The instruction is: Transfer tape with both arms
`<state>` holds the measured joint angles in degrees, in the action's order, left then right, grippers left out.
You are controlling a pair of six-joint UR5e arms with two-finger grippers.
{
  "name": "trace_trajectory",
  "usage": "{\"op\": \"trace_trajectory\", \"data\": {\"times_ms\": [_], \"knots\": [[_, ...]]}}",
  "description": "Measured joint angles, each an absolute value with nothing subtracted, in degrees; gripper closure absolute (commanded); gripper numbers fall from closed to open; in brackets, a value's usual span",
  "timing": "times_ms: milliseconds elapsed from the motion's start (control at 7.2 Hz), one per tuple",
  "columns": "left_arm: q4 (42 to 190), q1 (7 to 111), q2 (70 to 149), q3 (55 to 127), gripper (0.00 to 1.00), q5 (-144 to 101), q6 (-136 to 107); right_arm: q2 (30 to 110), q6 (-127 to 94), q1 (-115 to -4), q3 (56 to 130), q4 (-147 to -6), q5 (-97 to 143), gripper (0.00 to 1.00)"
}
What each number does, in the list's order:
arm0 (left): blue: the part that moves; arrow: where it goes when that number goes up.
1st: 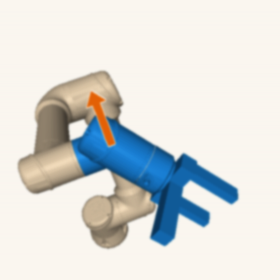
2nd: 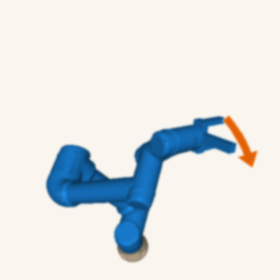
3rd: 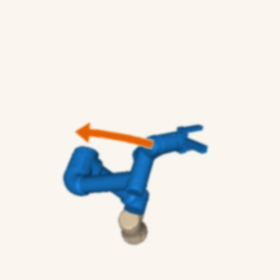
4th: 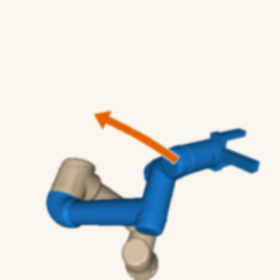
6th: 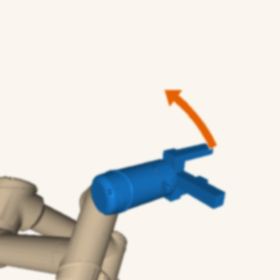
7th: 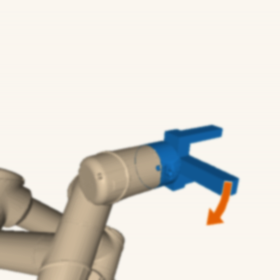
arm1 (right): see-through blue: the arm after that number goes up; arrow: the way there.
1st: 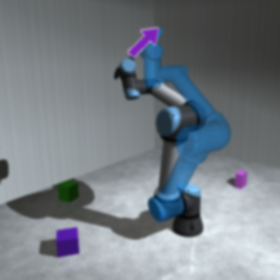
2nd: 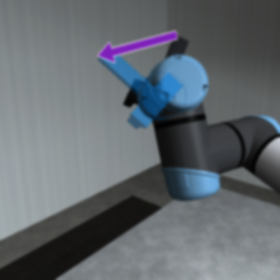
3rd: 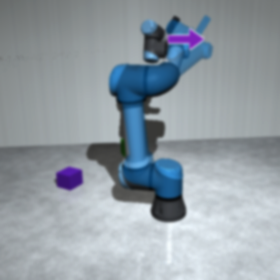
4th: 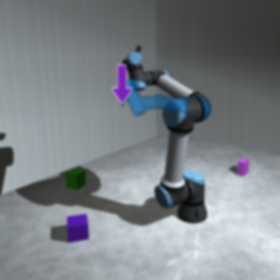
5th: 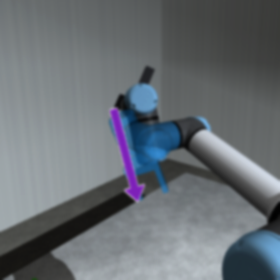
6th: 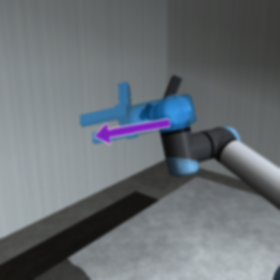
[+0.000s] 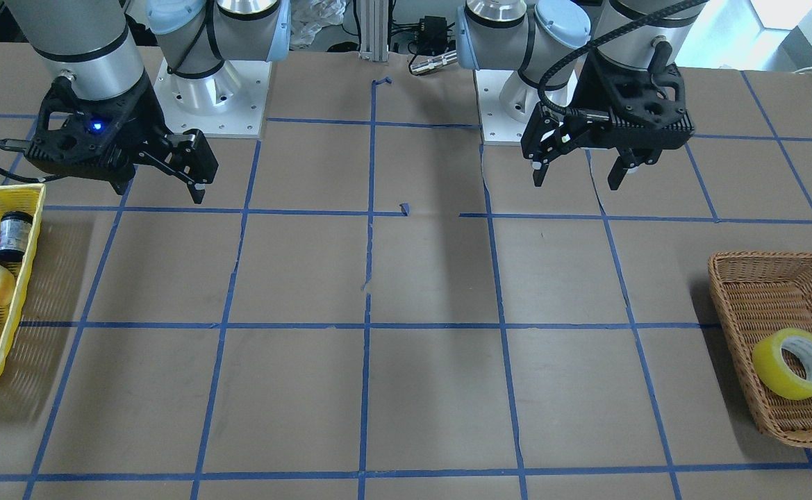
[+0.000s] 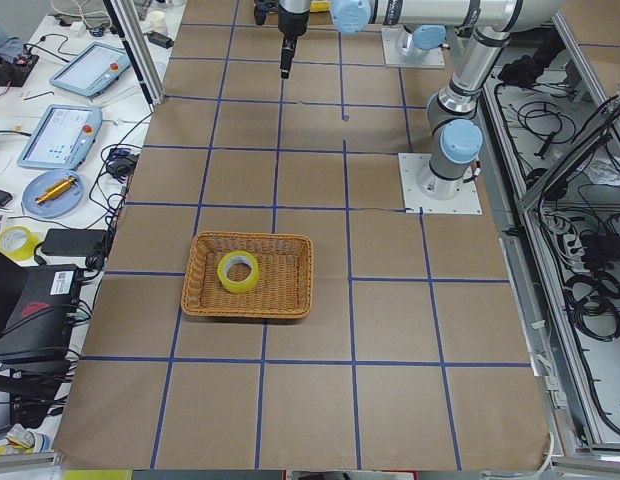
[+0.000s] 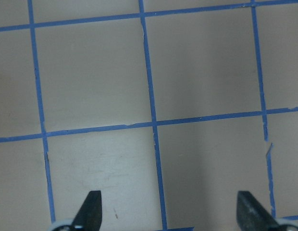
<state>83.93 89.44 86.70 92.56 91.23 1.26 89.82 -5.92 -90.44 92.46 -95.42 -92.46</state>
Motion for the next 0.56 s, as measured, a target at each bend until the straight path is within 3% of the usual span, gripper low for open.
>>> {"op": "trace_trajectory", "data": {"times_ms": [556], "knots": [[92.1,87.5,86.9,88.7,0.00,92.0,-1.9,89.8,-6.0,-90.4,92.5,-95.2,-92.5,0.00]]}}
